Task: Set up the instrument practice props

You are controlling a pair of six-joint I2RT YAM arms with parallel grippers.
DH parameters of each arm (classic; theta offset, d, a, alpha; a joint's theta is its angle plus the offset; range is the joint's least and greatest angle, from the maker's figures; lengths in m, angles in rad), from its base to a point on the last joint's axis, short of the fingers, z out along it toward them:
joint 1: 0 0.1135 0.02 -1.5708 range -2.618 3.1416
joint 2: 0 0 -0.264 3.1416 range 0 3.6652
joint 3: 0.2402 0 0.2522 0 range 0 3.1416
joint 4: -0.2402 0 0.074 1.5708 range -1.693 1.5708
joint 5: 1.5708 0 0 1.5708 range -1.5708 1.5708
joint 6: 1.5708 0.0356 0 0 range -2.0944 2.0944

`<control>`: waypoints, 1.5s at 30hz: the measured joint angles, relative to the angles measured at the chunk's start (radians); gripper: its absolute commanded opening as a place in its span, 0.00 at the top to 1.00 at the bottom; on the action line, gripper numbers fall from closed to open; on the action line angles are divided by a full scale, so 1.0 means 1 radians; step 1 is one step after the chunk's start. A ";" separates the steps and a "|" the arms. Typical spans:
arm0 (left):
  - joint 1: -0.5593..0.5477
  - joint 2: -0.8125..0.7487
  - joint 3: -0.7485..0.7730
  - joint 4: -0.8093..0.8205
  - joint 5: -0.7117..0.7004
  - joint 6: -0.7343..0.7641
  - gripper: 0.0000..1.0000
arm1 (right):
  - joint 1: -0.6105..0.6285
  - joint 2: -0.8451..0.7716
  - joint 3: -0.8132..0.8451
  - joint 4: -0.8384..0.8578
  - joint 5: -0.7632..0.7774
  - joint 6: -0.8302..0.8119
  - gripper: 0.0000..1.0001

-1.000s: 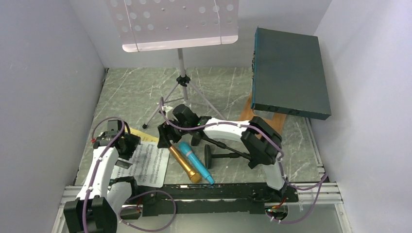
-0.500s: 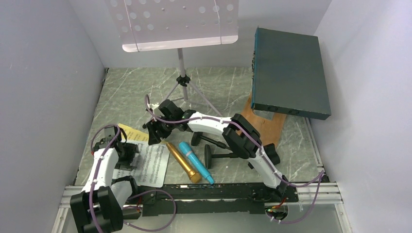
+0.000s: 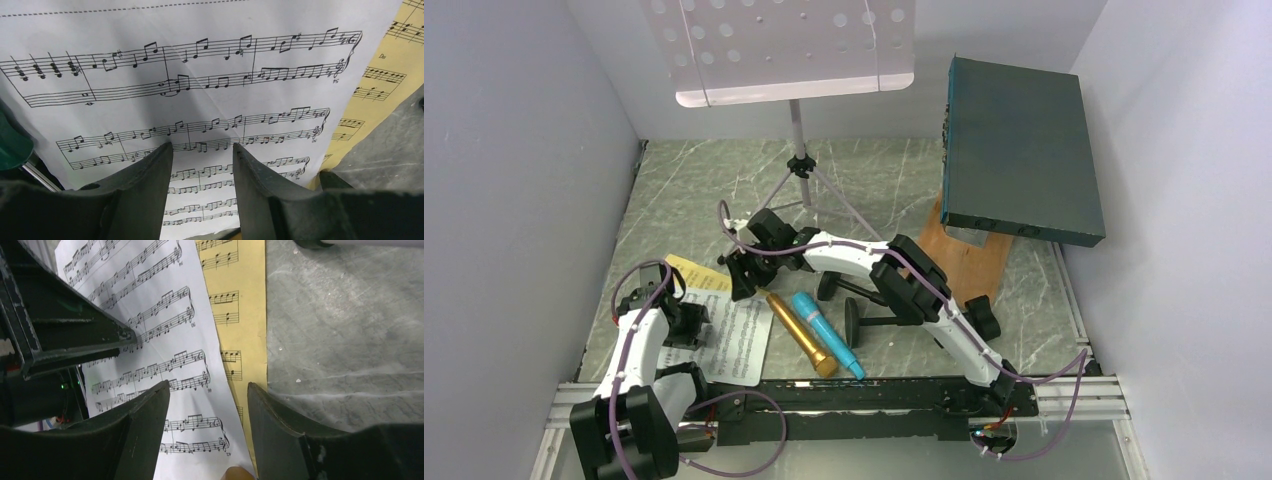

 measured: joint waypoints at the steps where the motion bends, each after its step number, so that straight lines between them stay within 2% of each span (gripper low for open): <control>1: 0.001 0.000 -0.001 0.000 0.000 0.000 0.48 | 0.000 -0.002 -0.009 0.013 -0.005 0.002 0.41; 6: 0.002 0.000 -0.001 0.000 0.000 0.000 0.49 | -0.005 -0.032 -0.098 0.090 -0.089 0.038 0.43; 18: 0.002 0.000 -0.001 0.004 0.002 0.007 0.48 | -0.003 -0.110 -0.223 0.121 -0.220 0.133 0.43; 24: 0.002 -0.007 -0.001 0.007 0.004 0.017 0.46 | -0.013 -0.113 -0.264 0.264 -0.304 0.275 0.42; 28: 0.002 -0.012 -0.001 0.016 0.003 0.030 0.44 | -0.021 -0.102 -0.249 0.298 -0.318 0.302 0.42; 30: 0.002 -0.016 -0.001 0.020 0.003 0.035 0.44 | -0.027 -0.094 -0.243 0.313 -0.319 0.301 0.44; 38: 0.002 -0.050 -0.001 0.025 0.005 0.060 0.35 | -0.047 -0.092 -0.243 0.326 -0.340 0.282 0.63; 45: 0.002 -0.090 0.069 0.006 0.009 0.102 0.31 | -0.048 -0.089 -0.243 0.366 -0.362 0.291 0.63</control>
